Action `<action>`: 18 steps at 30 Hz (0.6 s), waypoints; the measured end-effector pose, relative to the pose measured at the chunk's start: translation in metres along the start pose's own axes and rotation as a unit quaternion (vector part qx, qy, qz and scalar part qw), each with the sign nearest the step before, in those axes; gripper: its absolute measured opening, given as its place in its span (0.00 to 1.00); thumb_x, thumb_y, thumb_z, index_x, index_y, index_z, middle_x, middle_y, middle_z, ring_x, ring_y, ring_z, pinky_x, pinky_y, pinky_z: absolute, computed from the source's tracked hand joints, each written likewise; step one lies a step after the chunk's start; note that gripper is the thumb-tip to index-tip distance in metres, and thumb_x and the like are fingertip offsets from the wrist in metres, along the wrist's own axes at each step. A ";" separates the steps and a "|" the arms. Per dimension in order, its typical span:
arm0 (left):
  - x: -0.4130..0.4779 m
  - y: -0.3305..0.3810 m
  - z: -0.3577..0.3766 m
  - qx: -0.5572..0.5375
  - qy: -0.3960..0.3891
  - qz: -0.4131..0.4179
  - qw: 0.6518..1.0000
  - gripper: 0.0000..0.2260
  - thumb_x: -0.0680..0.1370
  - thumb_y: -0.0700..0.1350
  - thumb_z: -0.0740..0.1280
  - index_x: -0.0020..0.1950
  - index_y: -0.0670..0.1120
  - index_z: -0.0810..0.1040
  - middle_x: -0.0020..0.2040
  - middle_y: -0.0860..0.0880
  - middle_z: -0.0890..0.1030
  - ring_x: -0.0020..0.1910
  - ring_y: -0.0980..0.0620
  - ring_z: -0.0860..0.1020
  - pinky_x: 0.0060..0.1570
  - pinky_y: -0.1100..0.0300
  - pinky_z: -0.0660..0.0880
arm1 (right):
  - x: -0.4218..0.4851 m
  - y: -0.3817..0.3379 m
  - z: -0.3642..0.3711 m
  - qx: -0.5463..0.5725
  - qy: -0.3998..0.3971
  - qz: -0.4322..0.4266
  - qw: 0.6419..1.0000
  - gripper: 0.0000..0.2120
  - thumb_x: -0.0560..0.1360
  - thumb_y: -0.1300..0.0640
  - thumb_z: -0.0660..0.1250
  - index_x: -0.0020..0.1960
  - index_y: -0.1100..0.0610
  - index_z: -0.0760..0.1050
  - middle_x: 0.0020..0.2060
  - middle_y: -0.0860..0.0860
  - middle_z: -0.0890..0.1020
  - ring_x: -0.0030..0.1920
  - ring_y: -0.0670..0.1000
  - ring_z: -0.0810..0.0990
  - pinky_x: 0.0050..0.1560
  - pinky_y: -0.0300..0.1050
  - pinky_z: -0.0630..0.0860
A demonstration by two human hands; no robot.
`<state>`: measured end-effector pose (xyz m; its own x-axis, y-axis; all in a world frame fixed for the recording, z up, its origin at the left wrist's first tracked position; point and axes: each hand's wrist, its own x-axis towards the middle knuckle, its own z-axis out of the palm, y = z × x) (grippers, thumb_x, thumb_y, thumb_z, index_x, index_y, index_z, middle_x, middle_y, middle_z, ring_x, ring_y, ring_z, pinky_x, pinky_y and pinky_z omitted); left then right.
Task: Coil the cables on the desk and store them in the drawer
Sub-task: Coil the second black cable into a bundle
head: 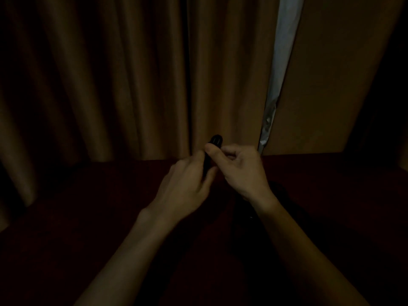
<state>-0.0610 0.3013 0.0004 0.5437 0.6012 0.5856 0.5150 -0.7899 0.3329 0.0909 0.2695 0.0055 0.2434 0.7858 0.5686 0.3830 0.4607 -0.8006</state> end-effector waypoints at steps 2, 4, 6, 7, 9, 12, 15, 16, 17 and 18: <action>0.000 0.001 0.001 0.032 0.019 -0.032 0.999 0.14 0.84 0.49 0.59 0.66 0.44 0.71 0.49 0.44 0.82 0.44 0.42 0.81 0.36 0.50 0.75 | -0.002 0.001 0.006 -0.042 0.022 -0.010 0.999 0.27 0.76 0.42 0.72 0.32 0.65 0.78 0.27 0.58 0.77 0.29 0.54 0.74 0.31 0.45 0.68; -0.001 0.003 0.003 0.032 0.025 -0.044 0.998 0.14 0.85 0.47 0.56 0.69 0.43 0.70 0.46 0.43 0.81 0.42 0.40 0.81 0.34 0.51 0.72 | -0.003 0.001 0.011 -0.051 0.045 -0.008 0.998 0.29 0.75 0.40 0.73 0.30 0.65 0.76 0.25 0.56 0.75 0.27 0.52 0.72 0.29 0.43 0.66; -0.002 0.005 0.004 0.012 0.028 -0.047 0.998 0.14 0.85 0.47 0.55 0.68 0.44 0.69 0.43 0.44 0.81 0.38 0.41 0.80 0.33 0.51 0.72 | -0.004 -0.001 0.013 -0.030 0.052 0.012 0.998 0.28 0.75 0.41 0.73 0.30 0.64 0.74 0.23 0.51 0.73 0.26 0.46 0.70 0.29 0.41 0.66; -0.002 0.005 0.004 -0.002 0.035 -0.051 0.998 0.13 0.85 0.48 0.54 0.67 0.45 0.70 0.42 0.45 0.80 0.37 0.42 0.80 0.33 0.51 0.73 | -0.003 -0.002 0.013 -0.013 0.038 0.022 0.999 0.27 0.76 0.42 0.72 0.32 0.64 0.74 0.24 0.48 0.73 0.27 0.44 0.71 0.30 0.40 0.67; 0.002 0.002 0.002 -0.026 0.047 -0.064 0.996 0.11 0.85 0.48 0.55 0.60 0.46 0.73 0.41 0.47 0.81 0.37 0.46 0.80 0.36 0.49 0.75 | -0.002 -0.002 0.009 0.012 -0.026 0.040 0.999 0.22 0.79 0.45 0.69 0.37 0.63 0.75 0.26 0.44 0.73 0.28 0.42 0.71 0.31 0.38 0.67; 0.004 -0.004 -0.008 -0.098 0.036 -0.075 0.992 0.10 0.86 0.47 0.57 0.47 0.50 0.74 0.36 0.52 0.79 0.31 0.56 0.77 0.33 0.56 0.73 | 0.000 -0.002 -0.003 0.043 -0.132 0.062 0.988 0.17 0.83 0.49 0.63 0.46 0.63 0.76 0.28 0.42 0.72 0.29 0.41 0.68 0.31 0.35 0.64; 0.003 0.002 -0.013 -0.275 -0.009 -0.132 0.952 0.14 0.86 0.47 0.57 0.46 0.46 0.76 0.31 0.55 0.76 0.28 0.56 0.72 0.29 0.57 0.69 | 0.002 -0.001 -0.012 0.106 -0.162 0.082 0.978 0.15 0.82 0.49 0.66 0.48 0.61 0.77 0.32 0.53 0.69 0.31 0.46 0.65 0.32 0.40 0.60; 0.004 0.005 -0.013 -0.356 -0.019 -0.156 0.921 0.14 0.87 0.46 0.56 0.45 0.44 0.76 0.29 0.55 0.73 0.27 0.56 0.70 0.27 0.60 0.67 | 0.003 0.000 -0.014 0.121 -0.163 0.082 0.976 0.15 0.81 0.47 0.68 0.48 0.60 0.77 0.34 0.55 0.69 0.31 0.48 0.64 0.32 0.42 0.59; 0.004 0.009 -0.014 -0.429 -0.029 -0.172 0.886 0.15 0.87 0.45 0.56 0.45 0.42 0.75 0.29 0.54 0.71 0.26 0.57 0.68 0.26 0.63 0.65 | 0.003 0.000 -0.015 0.135 -0.165 0.085 0.973 0.15 0.80 0.45 0.69 0.47 0.57 0.78 0.36 0.56 0.71 0.31 0.48 0.64 0.32 0.42 0.59; 0.005 0.011 -0.015 -0.488 -0.043 -0.182 0.853 0.14 0.87 0.44 0.55 0.44 0.41 0.73 0.28 0.54 0.69 0.25 0.58 0.65 0.24 0.65 0.63 | 0.002 -0.001 -0.014 0.146 -0.171 0.086 0.971 0.13 0.79 0.44 0.69 0.48 0.54 0.79 0.37 0.56 0.74 0.32 0.46 0.67 0.31 0.39 0.60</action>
<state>-0.0627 0.2935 0.0186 0.5348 0.8007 0.2701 -0.1138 -0.2484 0.9619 0.1037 0.2645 0.0101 -0.0479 0.9296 0.3655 0.0820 0.3683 -0.9261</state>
